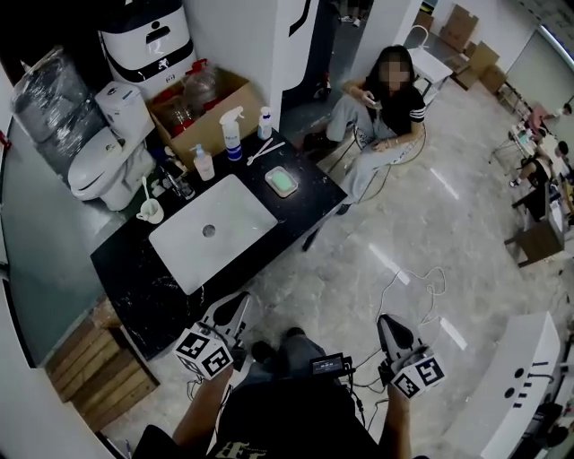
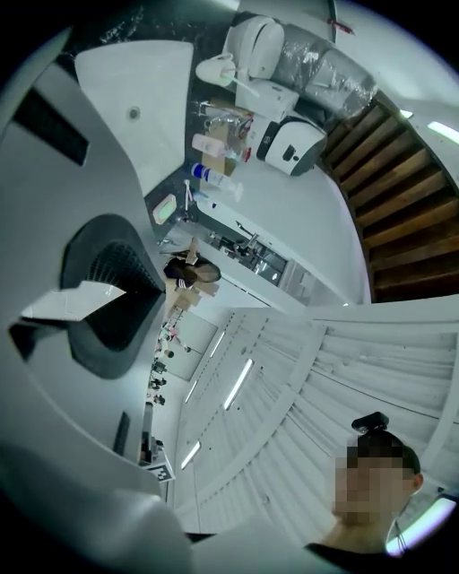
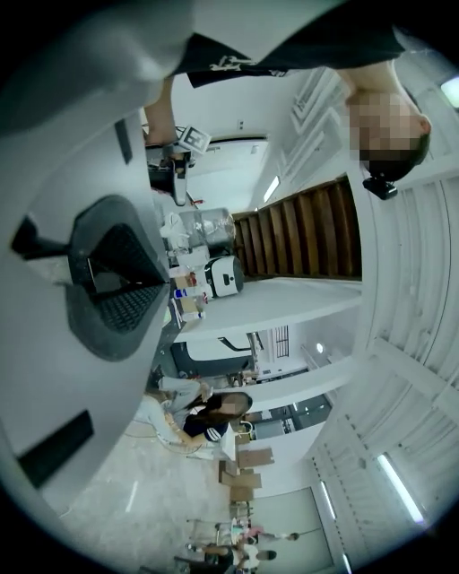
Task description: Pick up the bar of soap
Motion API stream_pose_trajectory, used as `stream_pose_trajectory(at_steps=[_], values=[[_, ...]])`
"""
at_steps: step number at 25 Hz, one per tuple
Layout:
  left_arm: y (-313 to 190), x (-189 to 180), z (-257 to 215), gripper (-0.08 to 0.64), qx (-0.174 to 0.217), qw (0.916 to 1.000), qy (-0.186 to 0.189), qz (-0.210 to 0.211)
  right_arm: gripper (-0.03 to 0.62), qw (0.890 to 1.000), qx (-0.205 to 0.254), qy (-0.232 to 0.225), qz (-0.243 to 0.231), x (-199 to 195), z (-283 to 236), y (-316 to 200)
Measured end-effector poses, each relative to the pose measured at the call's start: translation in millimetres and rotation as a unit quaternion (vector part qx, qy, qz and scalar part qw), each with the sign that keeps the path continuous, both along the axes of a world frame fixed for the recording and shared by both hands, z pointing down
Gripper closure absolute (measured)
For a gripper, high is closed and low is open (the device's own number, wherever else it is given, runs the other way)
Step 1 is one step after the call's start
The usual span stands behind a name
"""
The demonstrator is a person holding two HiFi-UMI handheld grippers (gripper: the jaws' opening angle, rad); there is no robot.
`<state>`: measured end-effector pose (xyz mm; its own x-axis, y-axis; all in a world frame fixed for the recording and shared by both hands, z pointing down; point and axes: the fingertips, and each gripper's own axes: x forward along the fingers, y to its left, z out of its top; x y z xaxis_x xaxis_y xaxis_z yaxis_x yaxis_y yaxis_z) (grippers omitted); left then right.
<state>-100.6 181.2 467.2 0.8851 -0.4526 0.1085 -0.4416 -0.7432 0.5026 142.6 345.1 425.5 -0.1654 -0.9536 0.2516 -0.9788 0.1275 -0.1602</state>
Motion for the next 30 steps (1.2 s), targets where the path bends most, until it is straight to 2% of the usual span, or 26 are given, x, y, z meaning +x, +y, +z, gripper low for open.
stream_pose_trajectory(at_steps=[4, 8, 12, 17, 25, 28, 30], values=[[-3.7, 32.2, -5.8, 0.552, 0.028, 0.9990, -0.013, 0.033, 0.584, 1.000, -0.007, -0.014, 0.016, 12.8, 17.3, -5.0], [-16.2, 43.6, -6.9, 0.552, 0.063, 0.9963, -0.036, 0.045, 0.584, 1.000, -0.008, -0.027, -0.006, 16.4, 35.6, -43.8], [-51.6, 42.0, -4.9, 0.552, 0.071, 0.9956, -0.056, 0.024, 0.584, 0.998, 0.001, -0.019, -0.056, 17.5, 40.8, -108.5], [-108.8, 49.0, -9.1, 0.552, 0.076, 0.9953, -0.059, -0.007, 0.584, 0.993, 0.014, -0.020, -0.113, 23.3, 42.1, -192.0], [-189.2, 118.1, -22.5, 0.552, 0.115, 0.9920, -0.052, -0.009, 0.584, 0.989, 0.023, 0.013, -0.149, 64.0, 41.3, -291.5], [-209.4, 132.4, -29.4, 0.552, 0.116, 0.9914, -0.057, -0.021, 0.583, 0.986, 0.023, 0.004, -0.167, 75.3, 39.4, -319.6], [-220.7, 137.5, -32.6, 0.552, 0.114, 0.9911, -0.059, -0.034, 0.584, 0.983, 0.021, 0.017, -0.183, 80.8, 36.0, -340.3]])
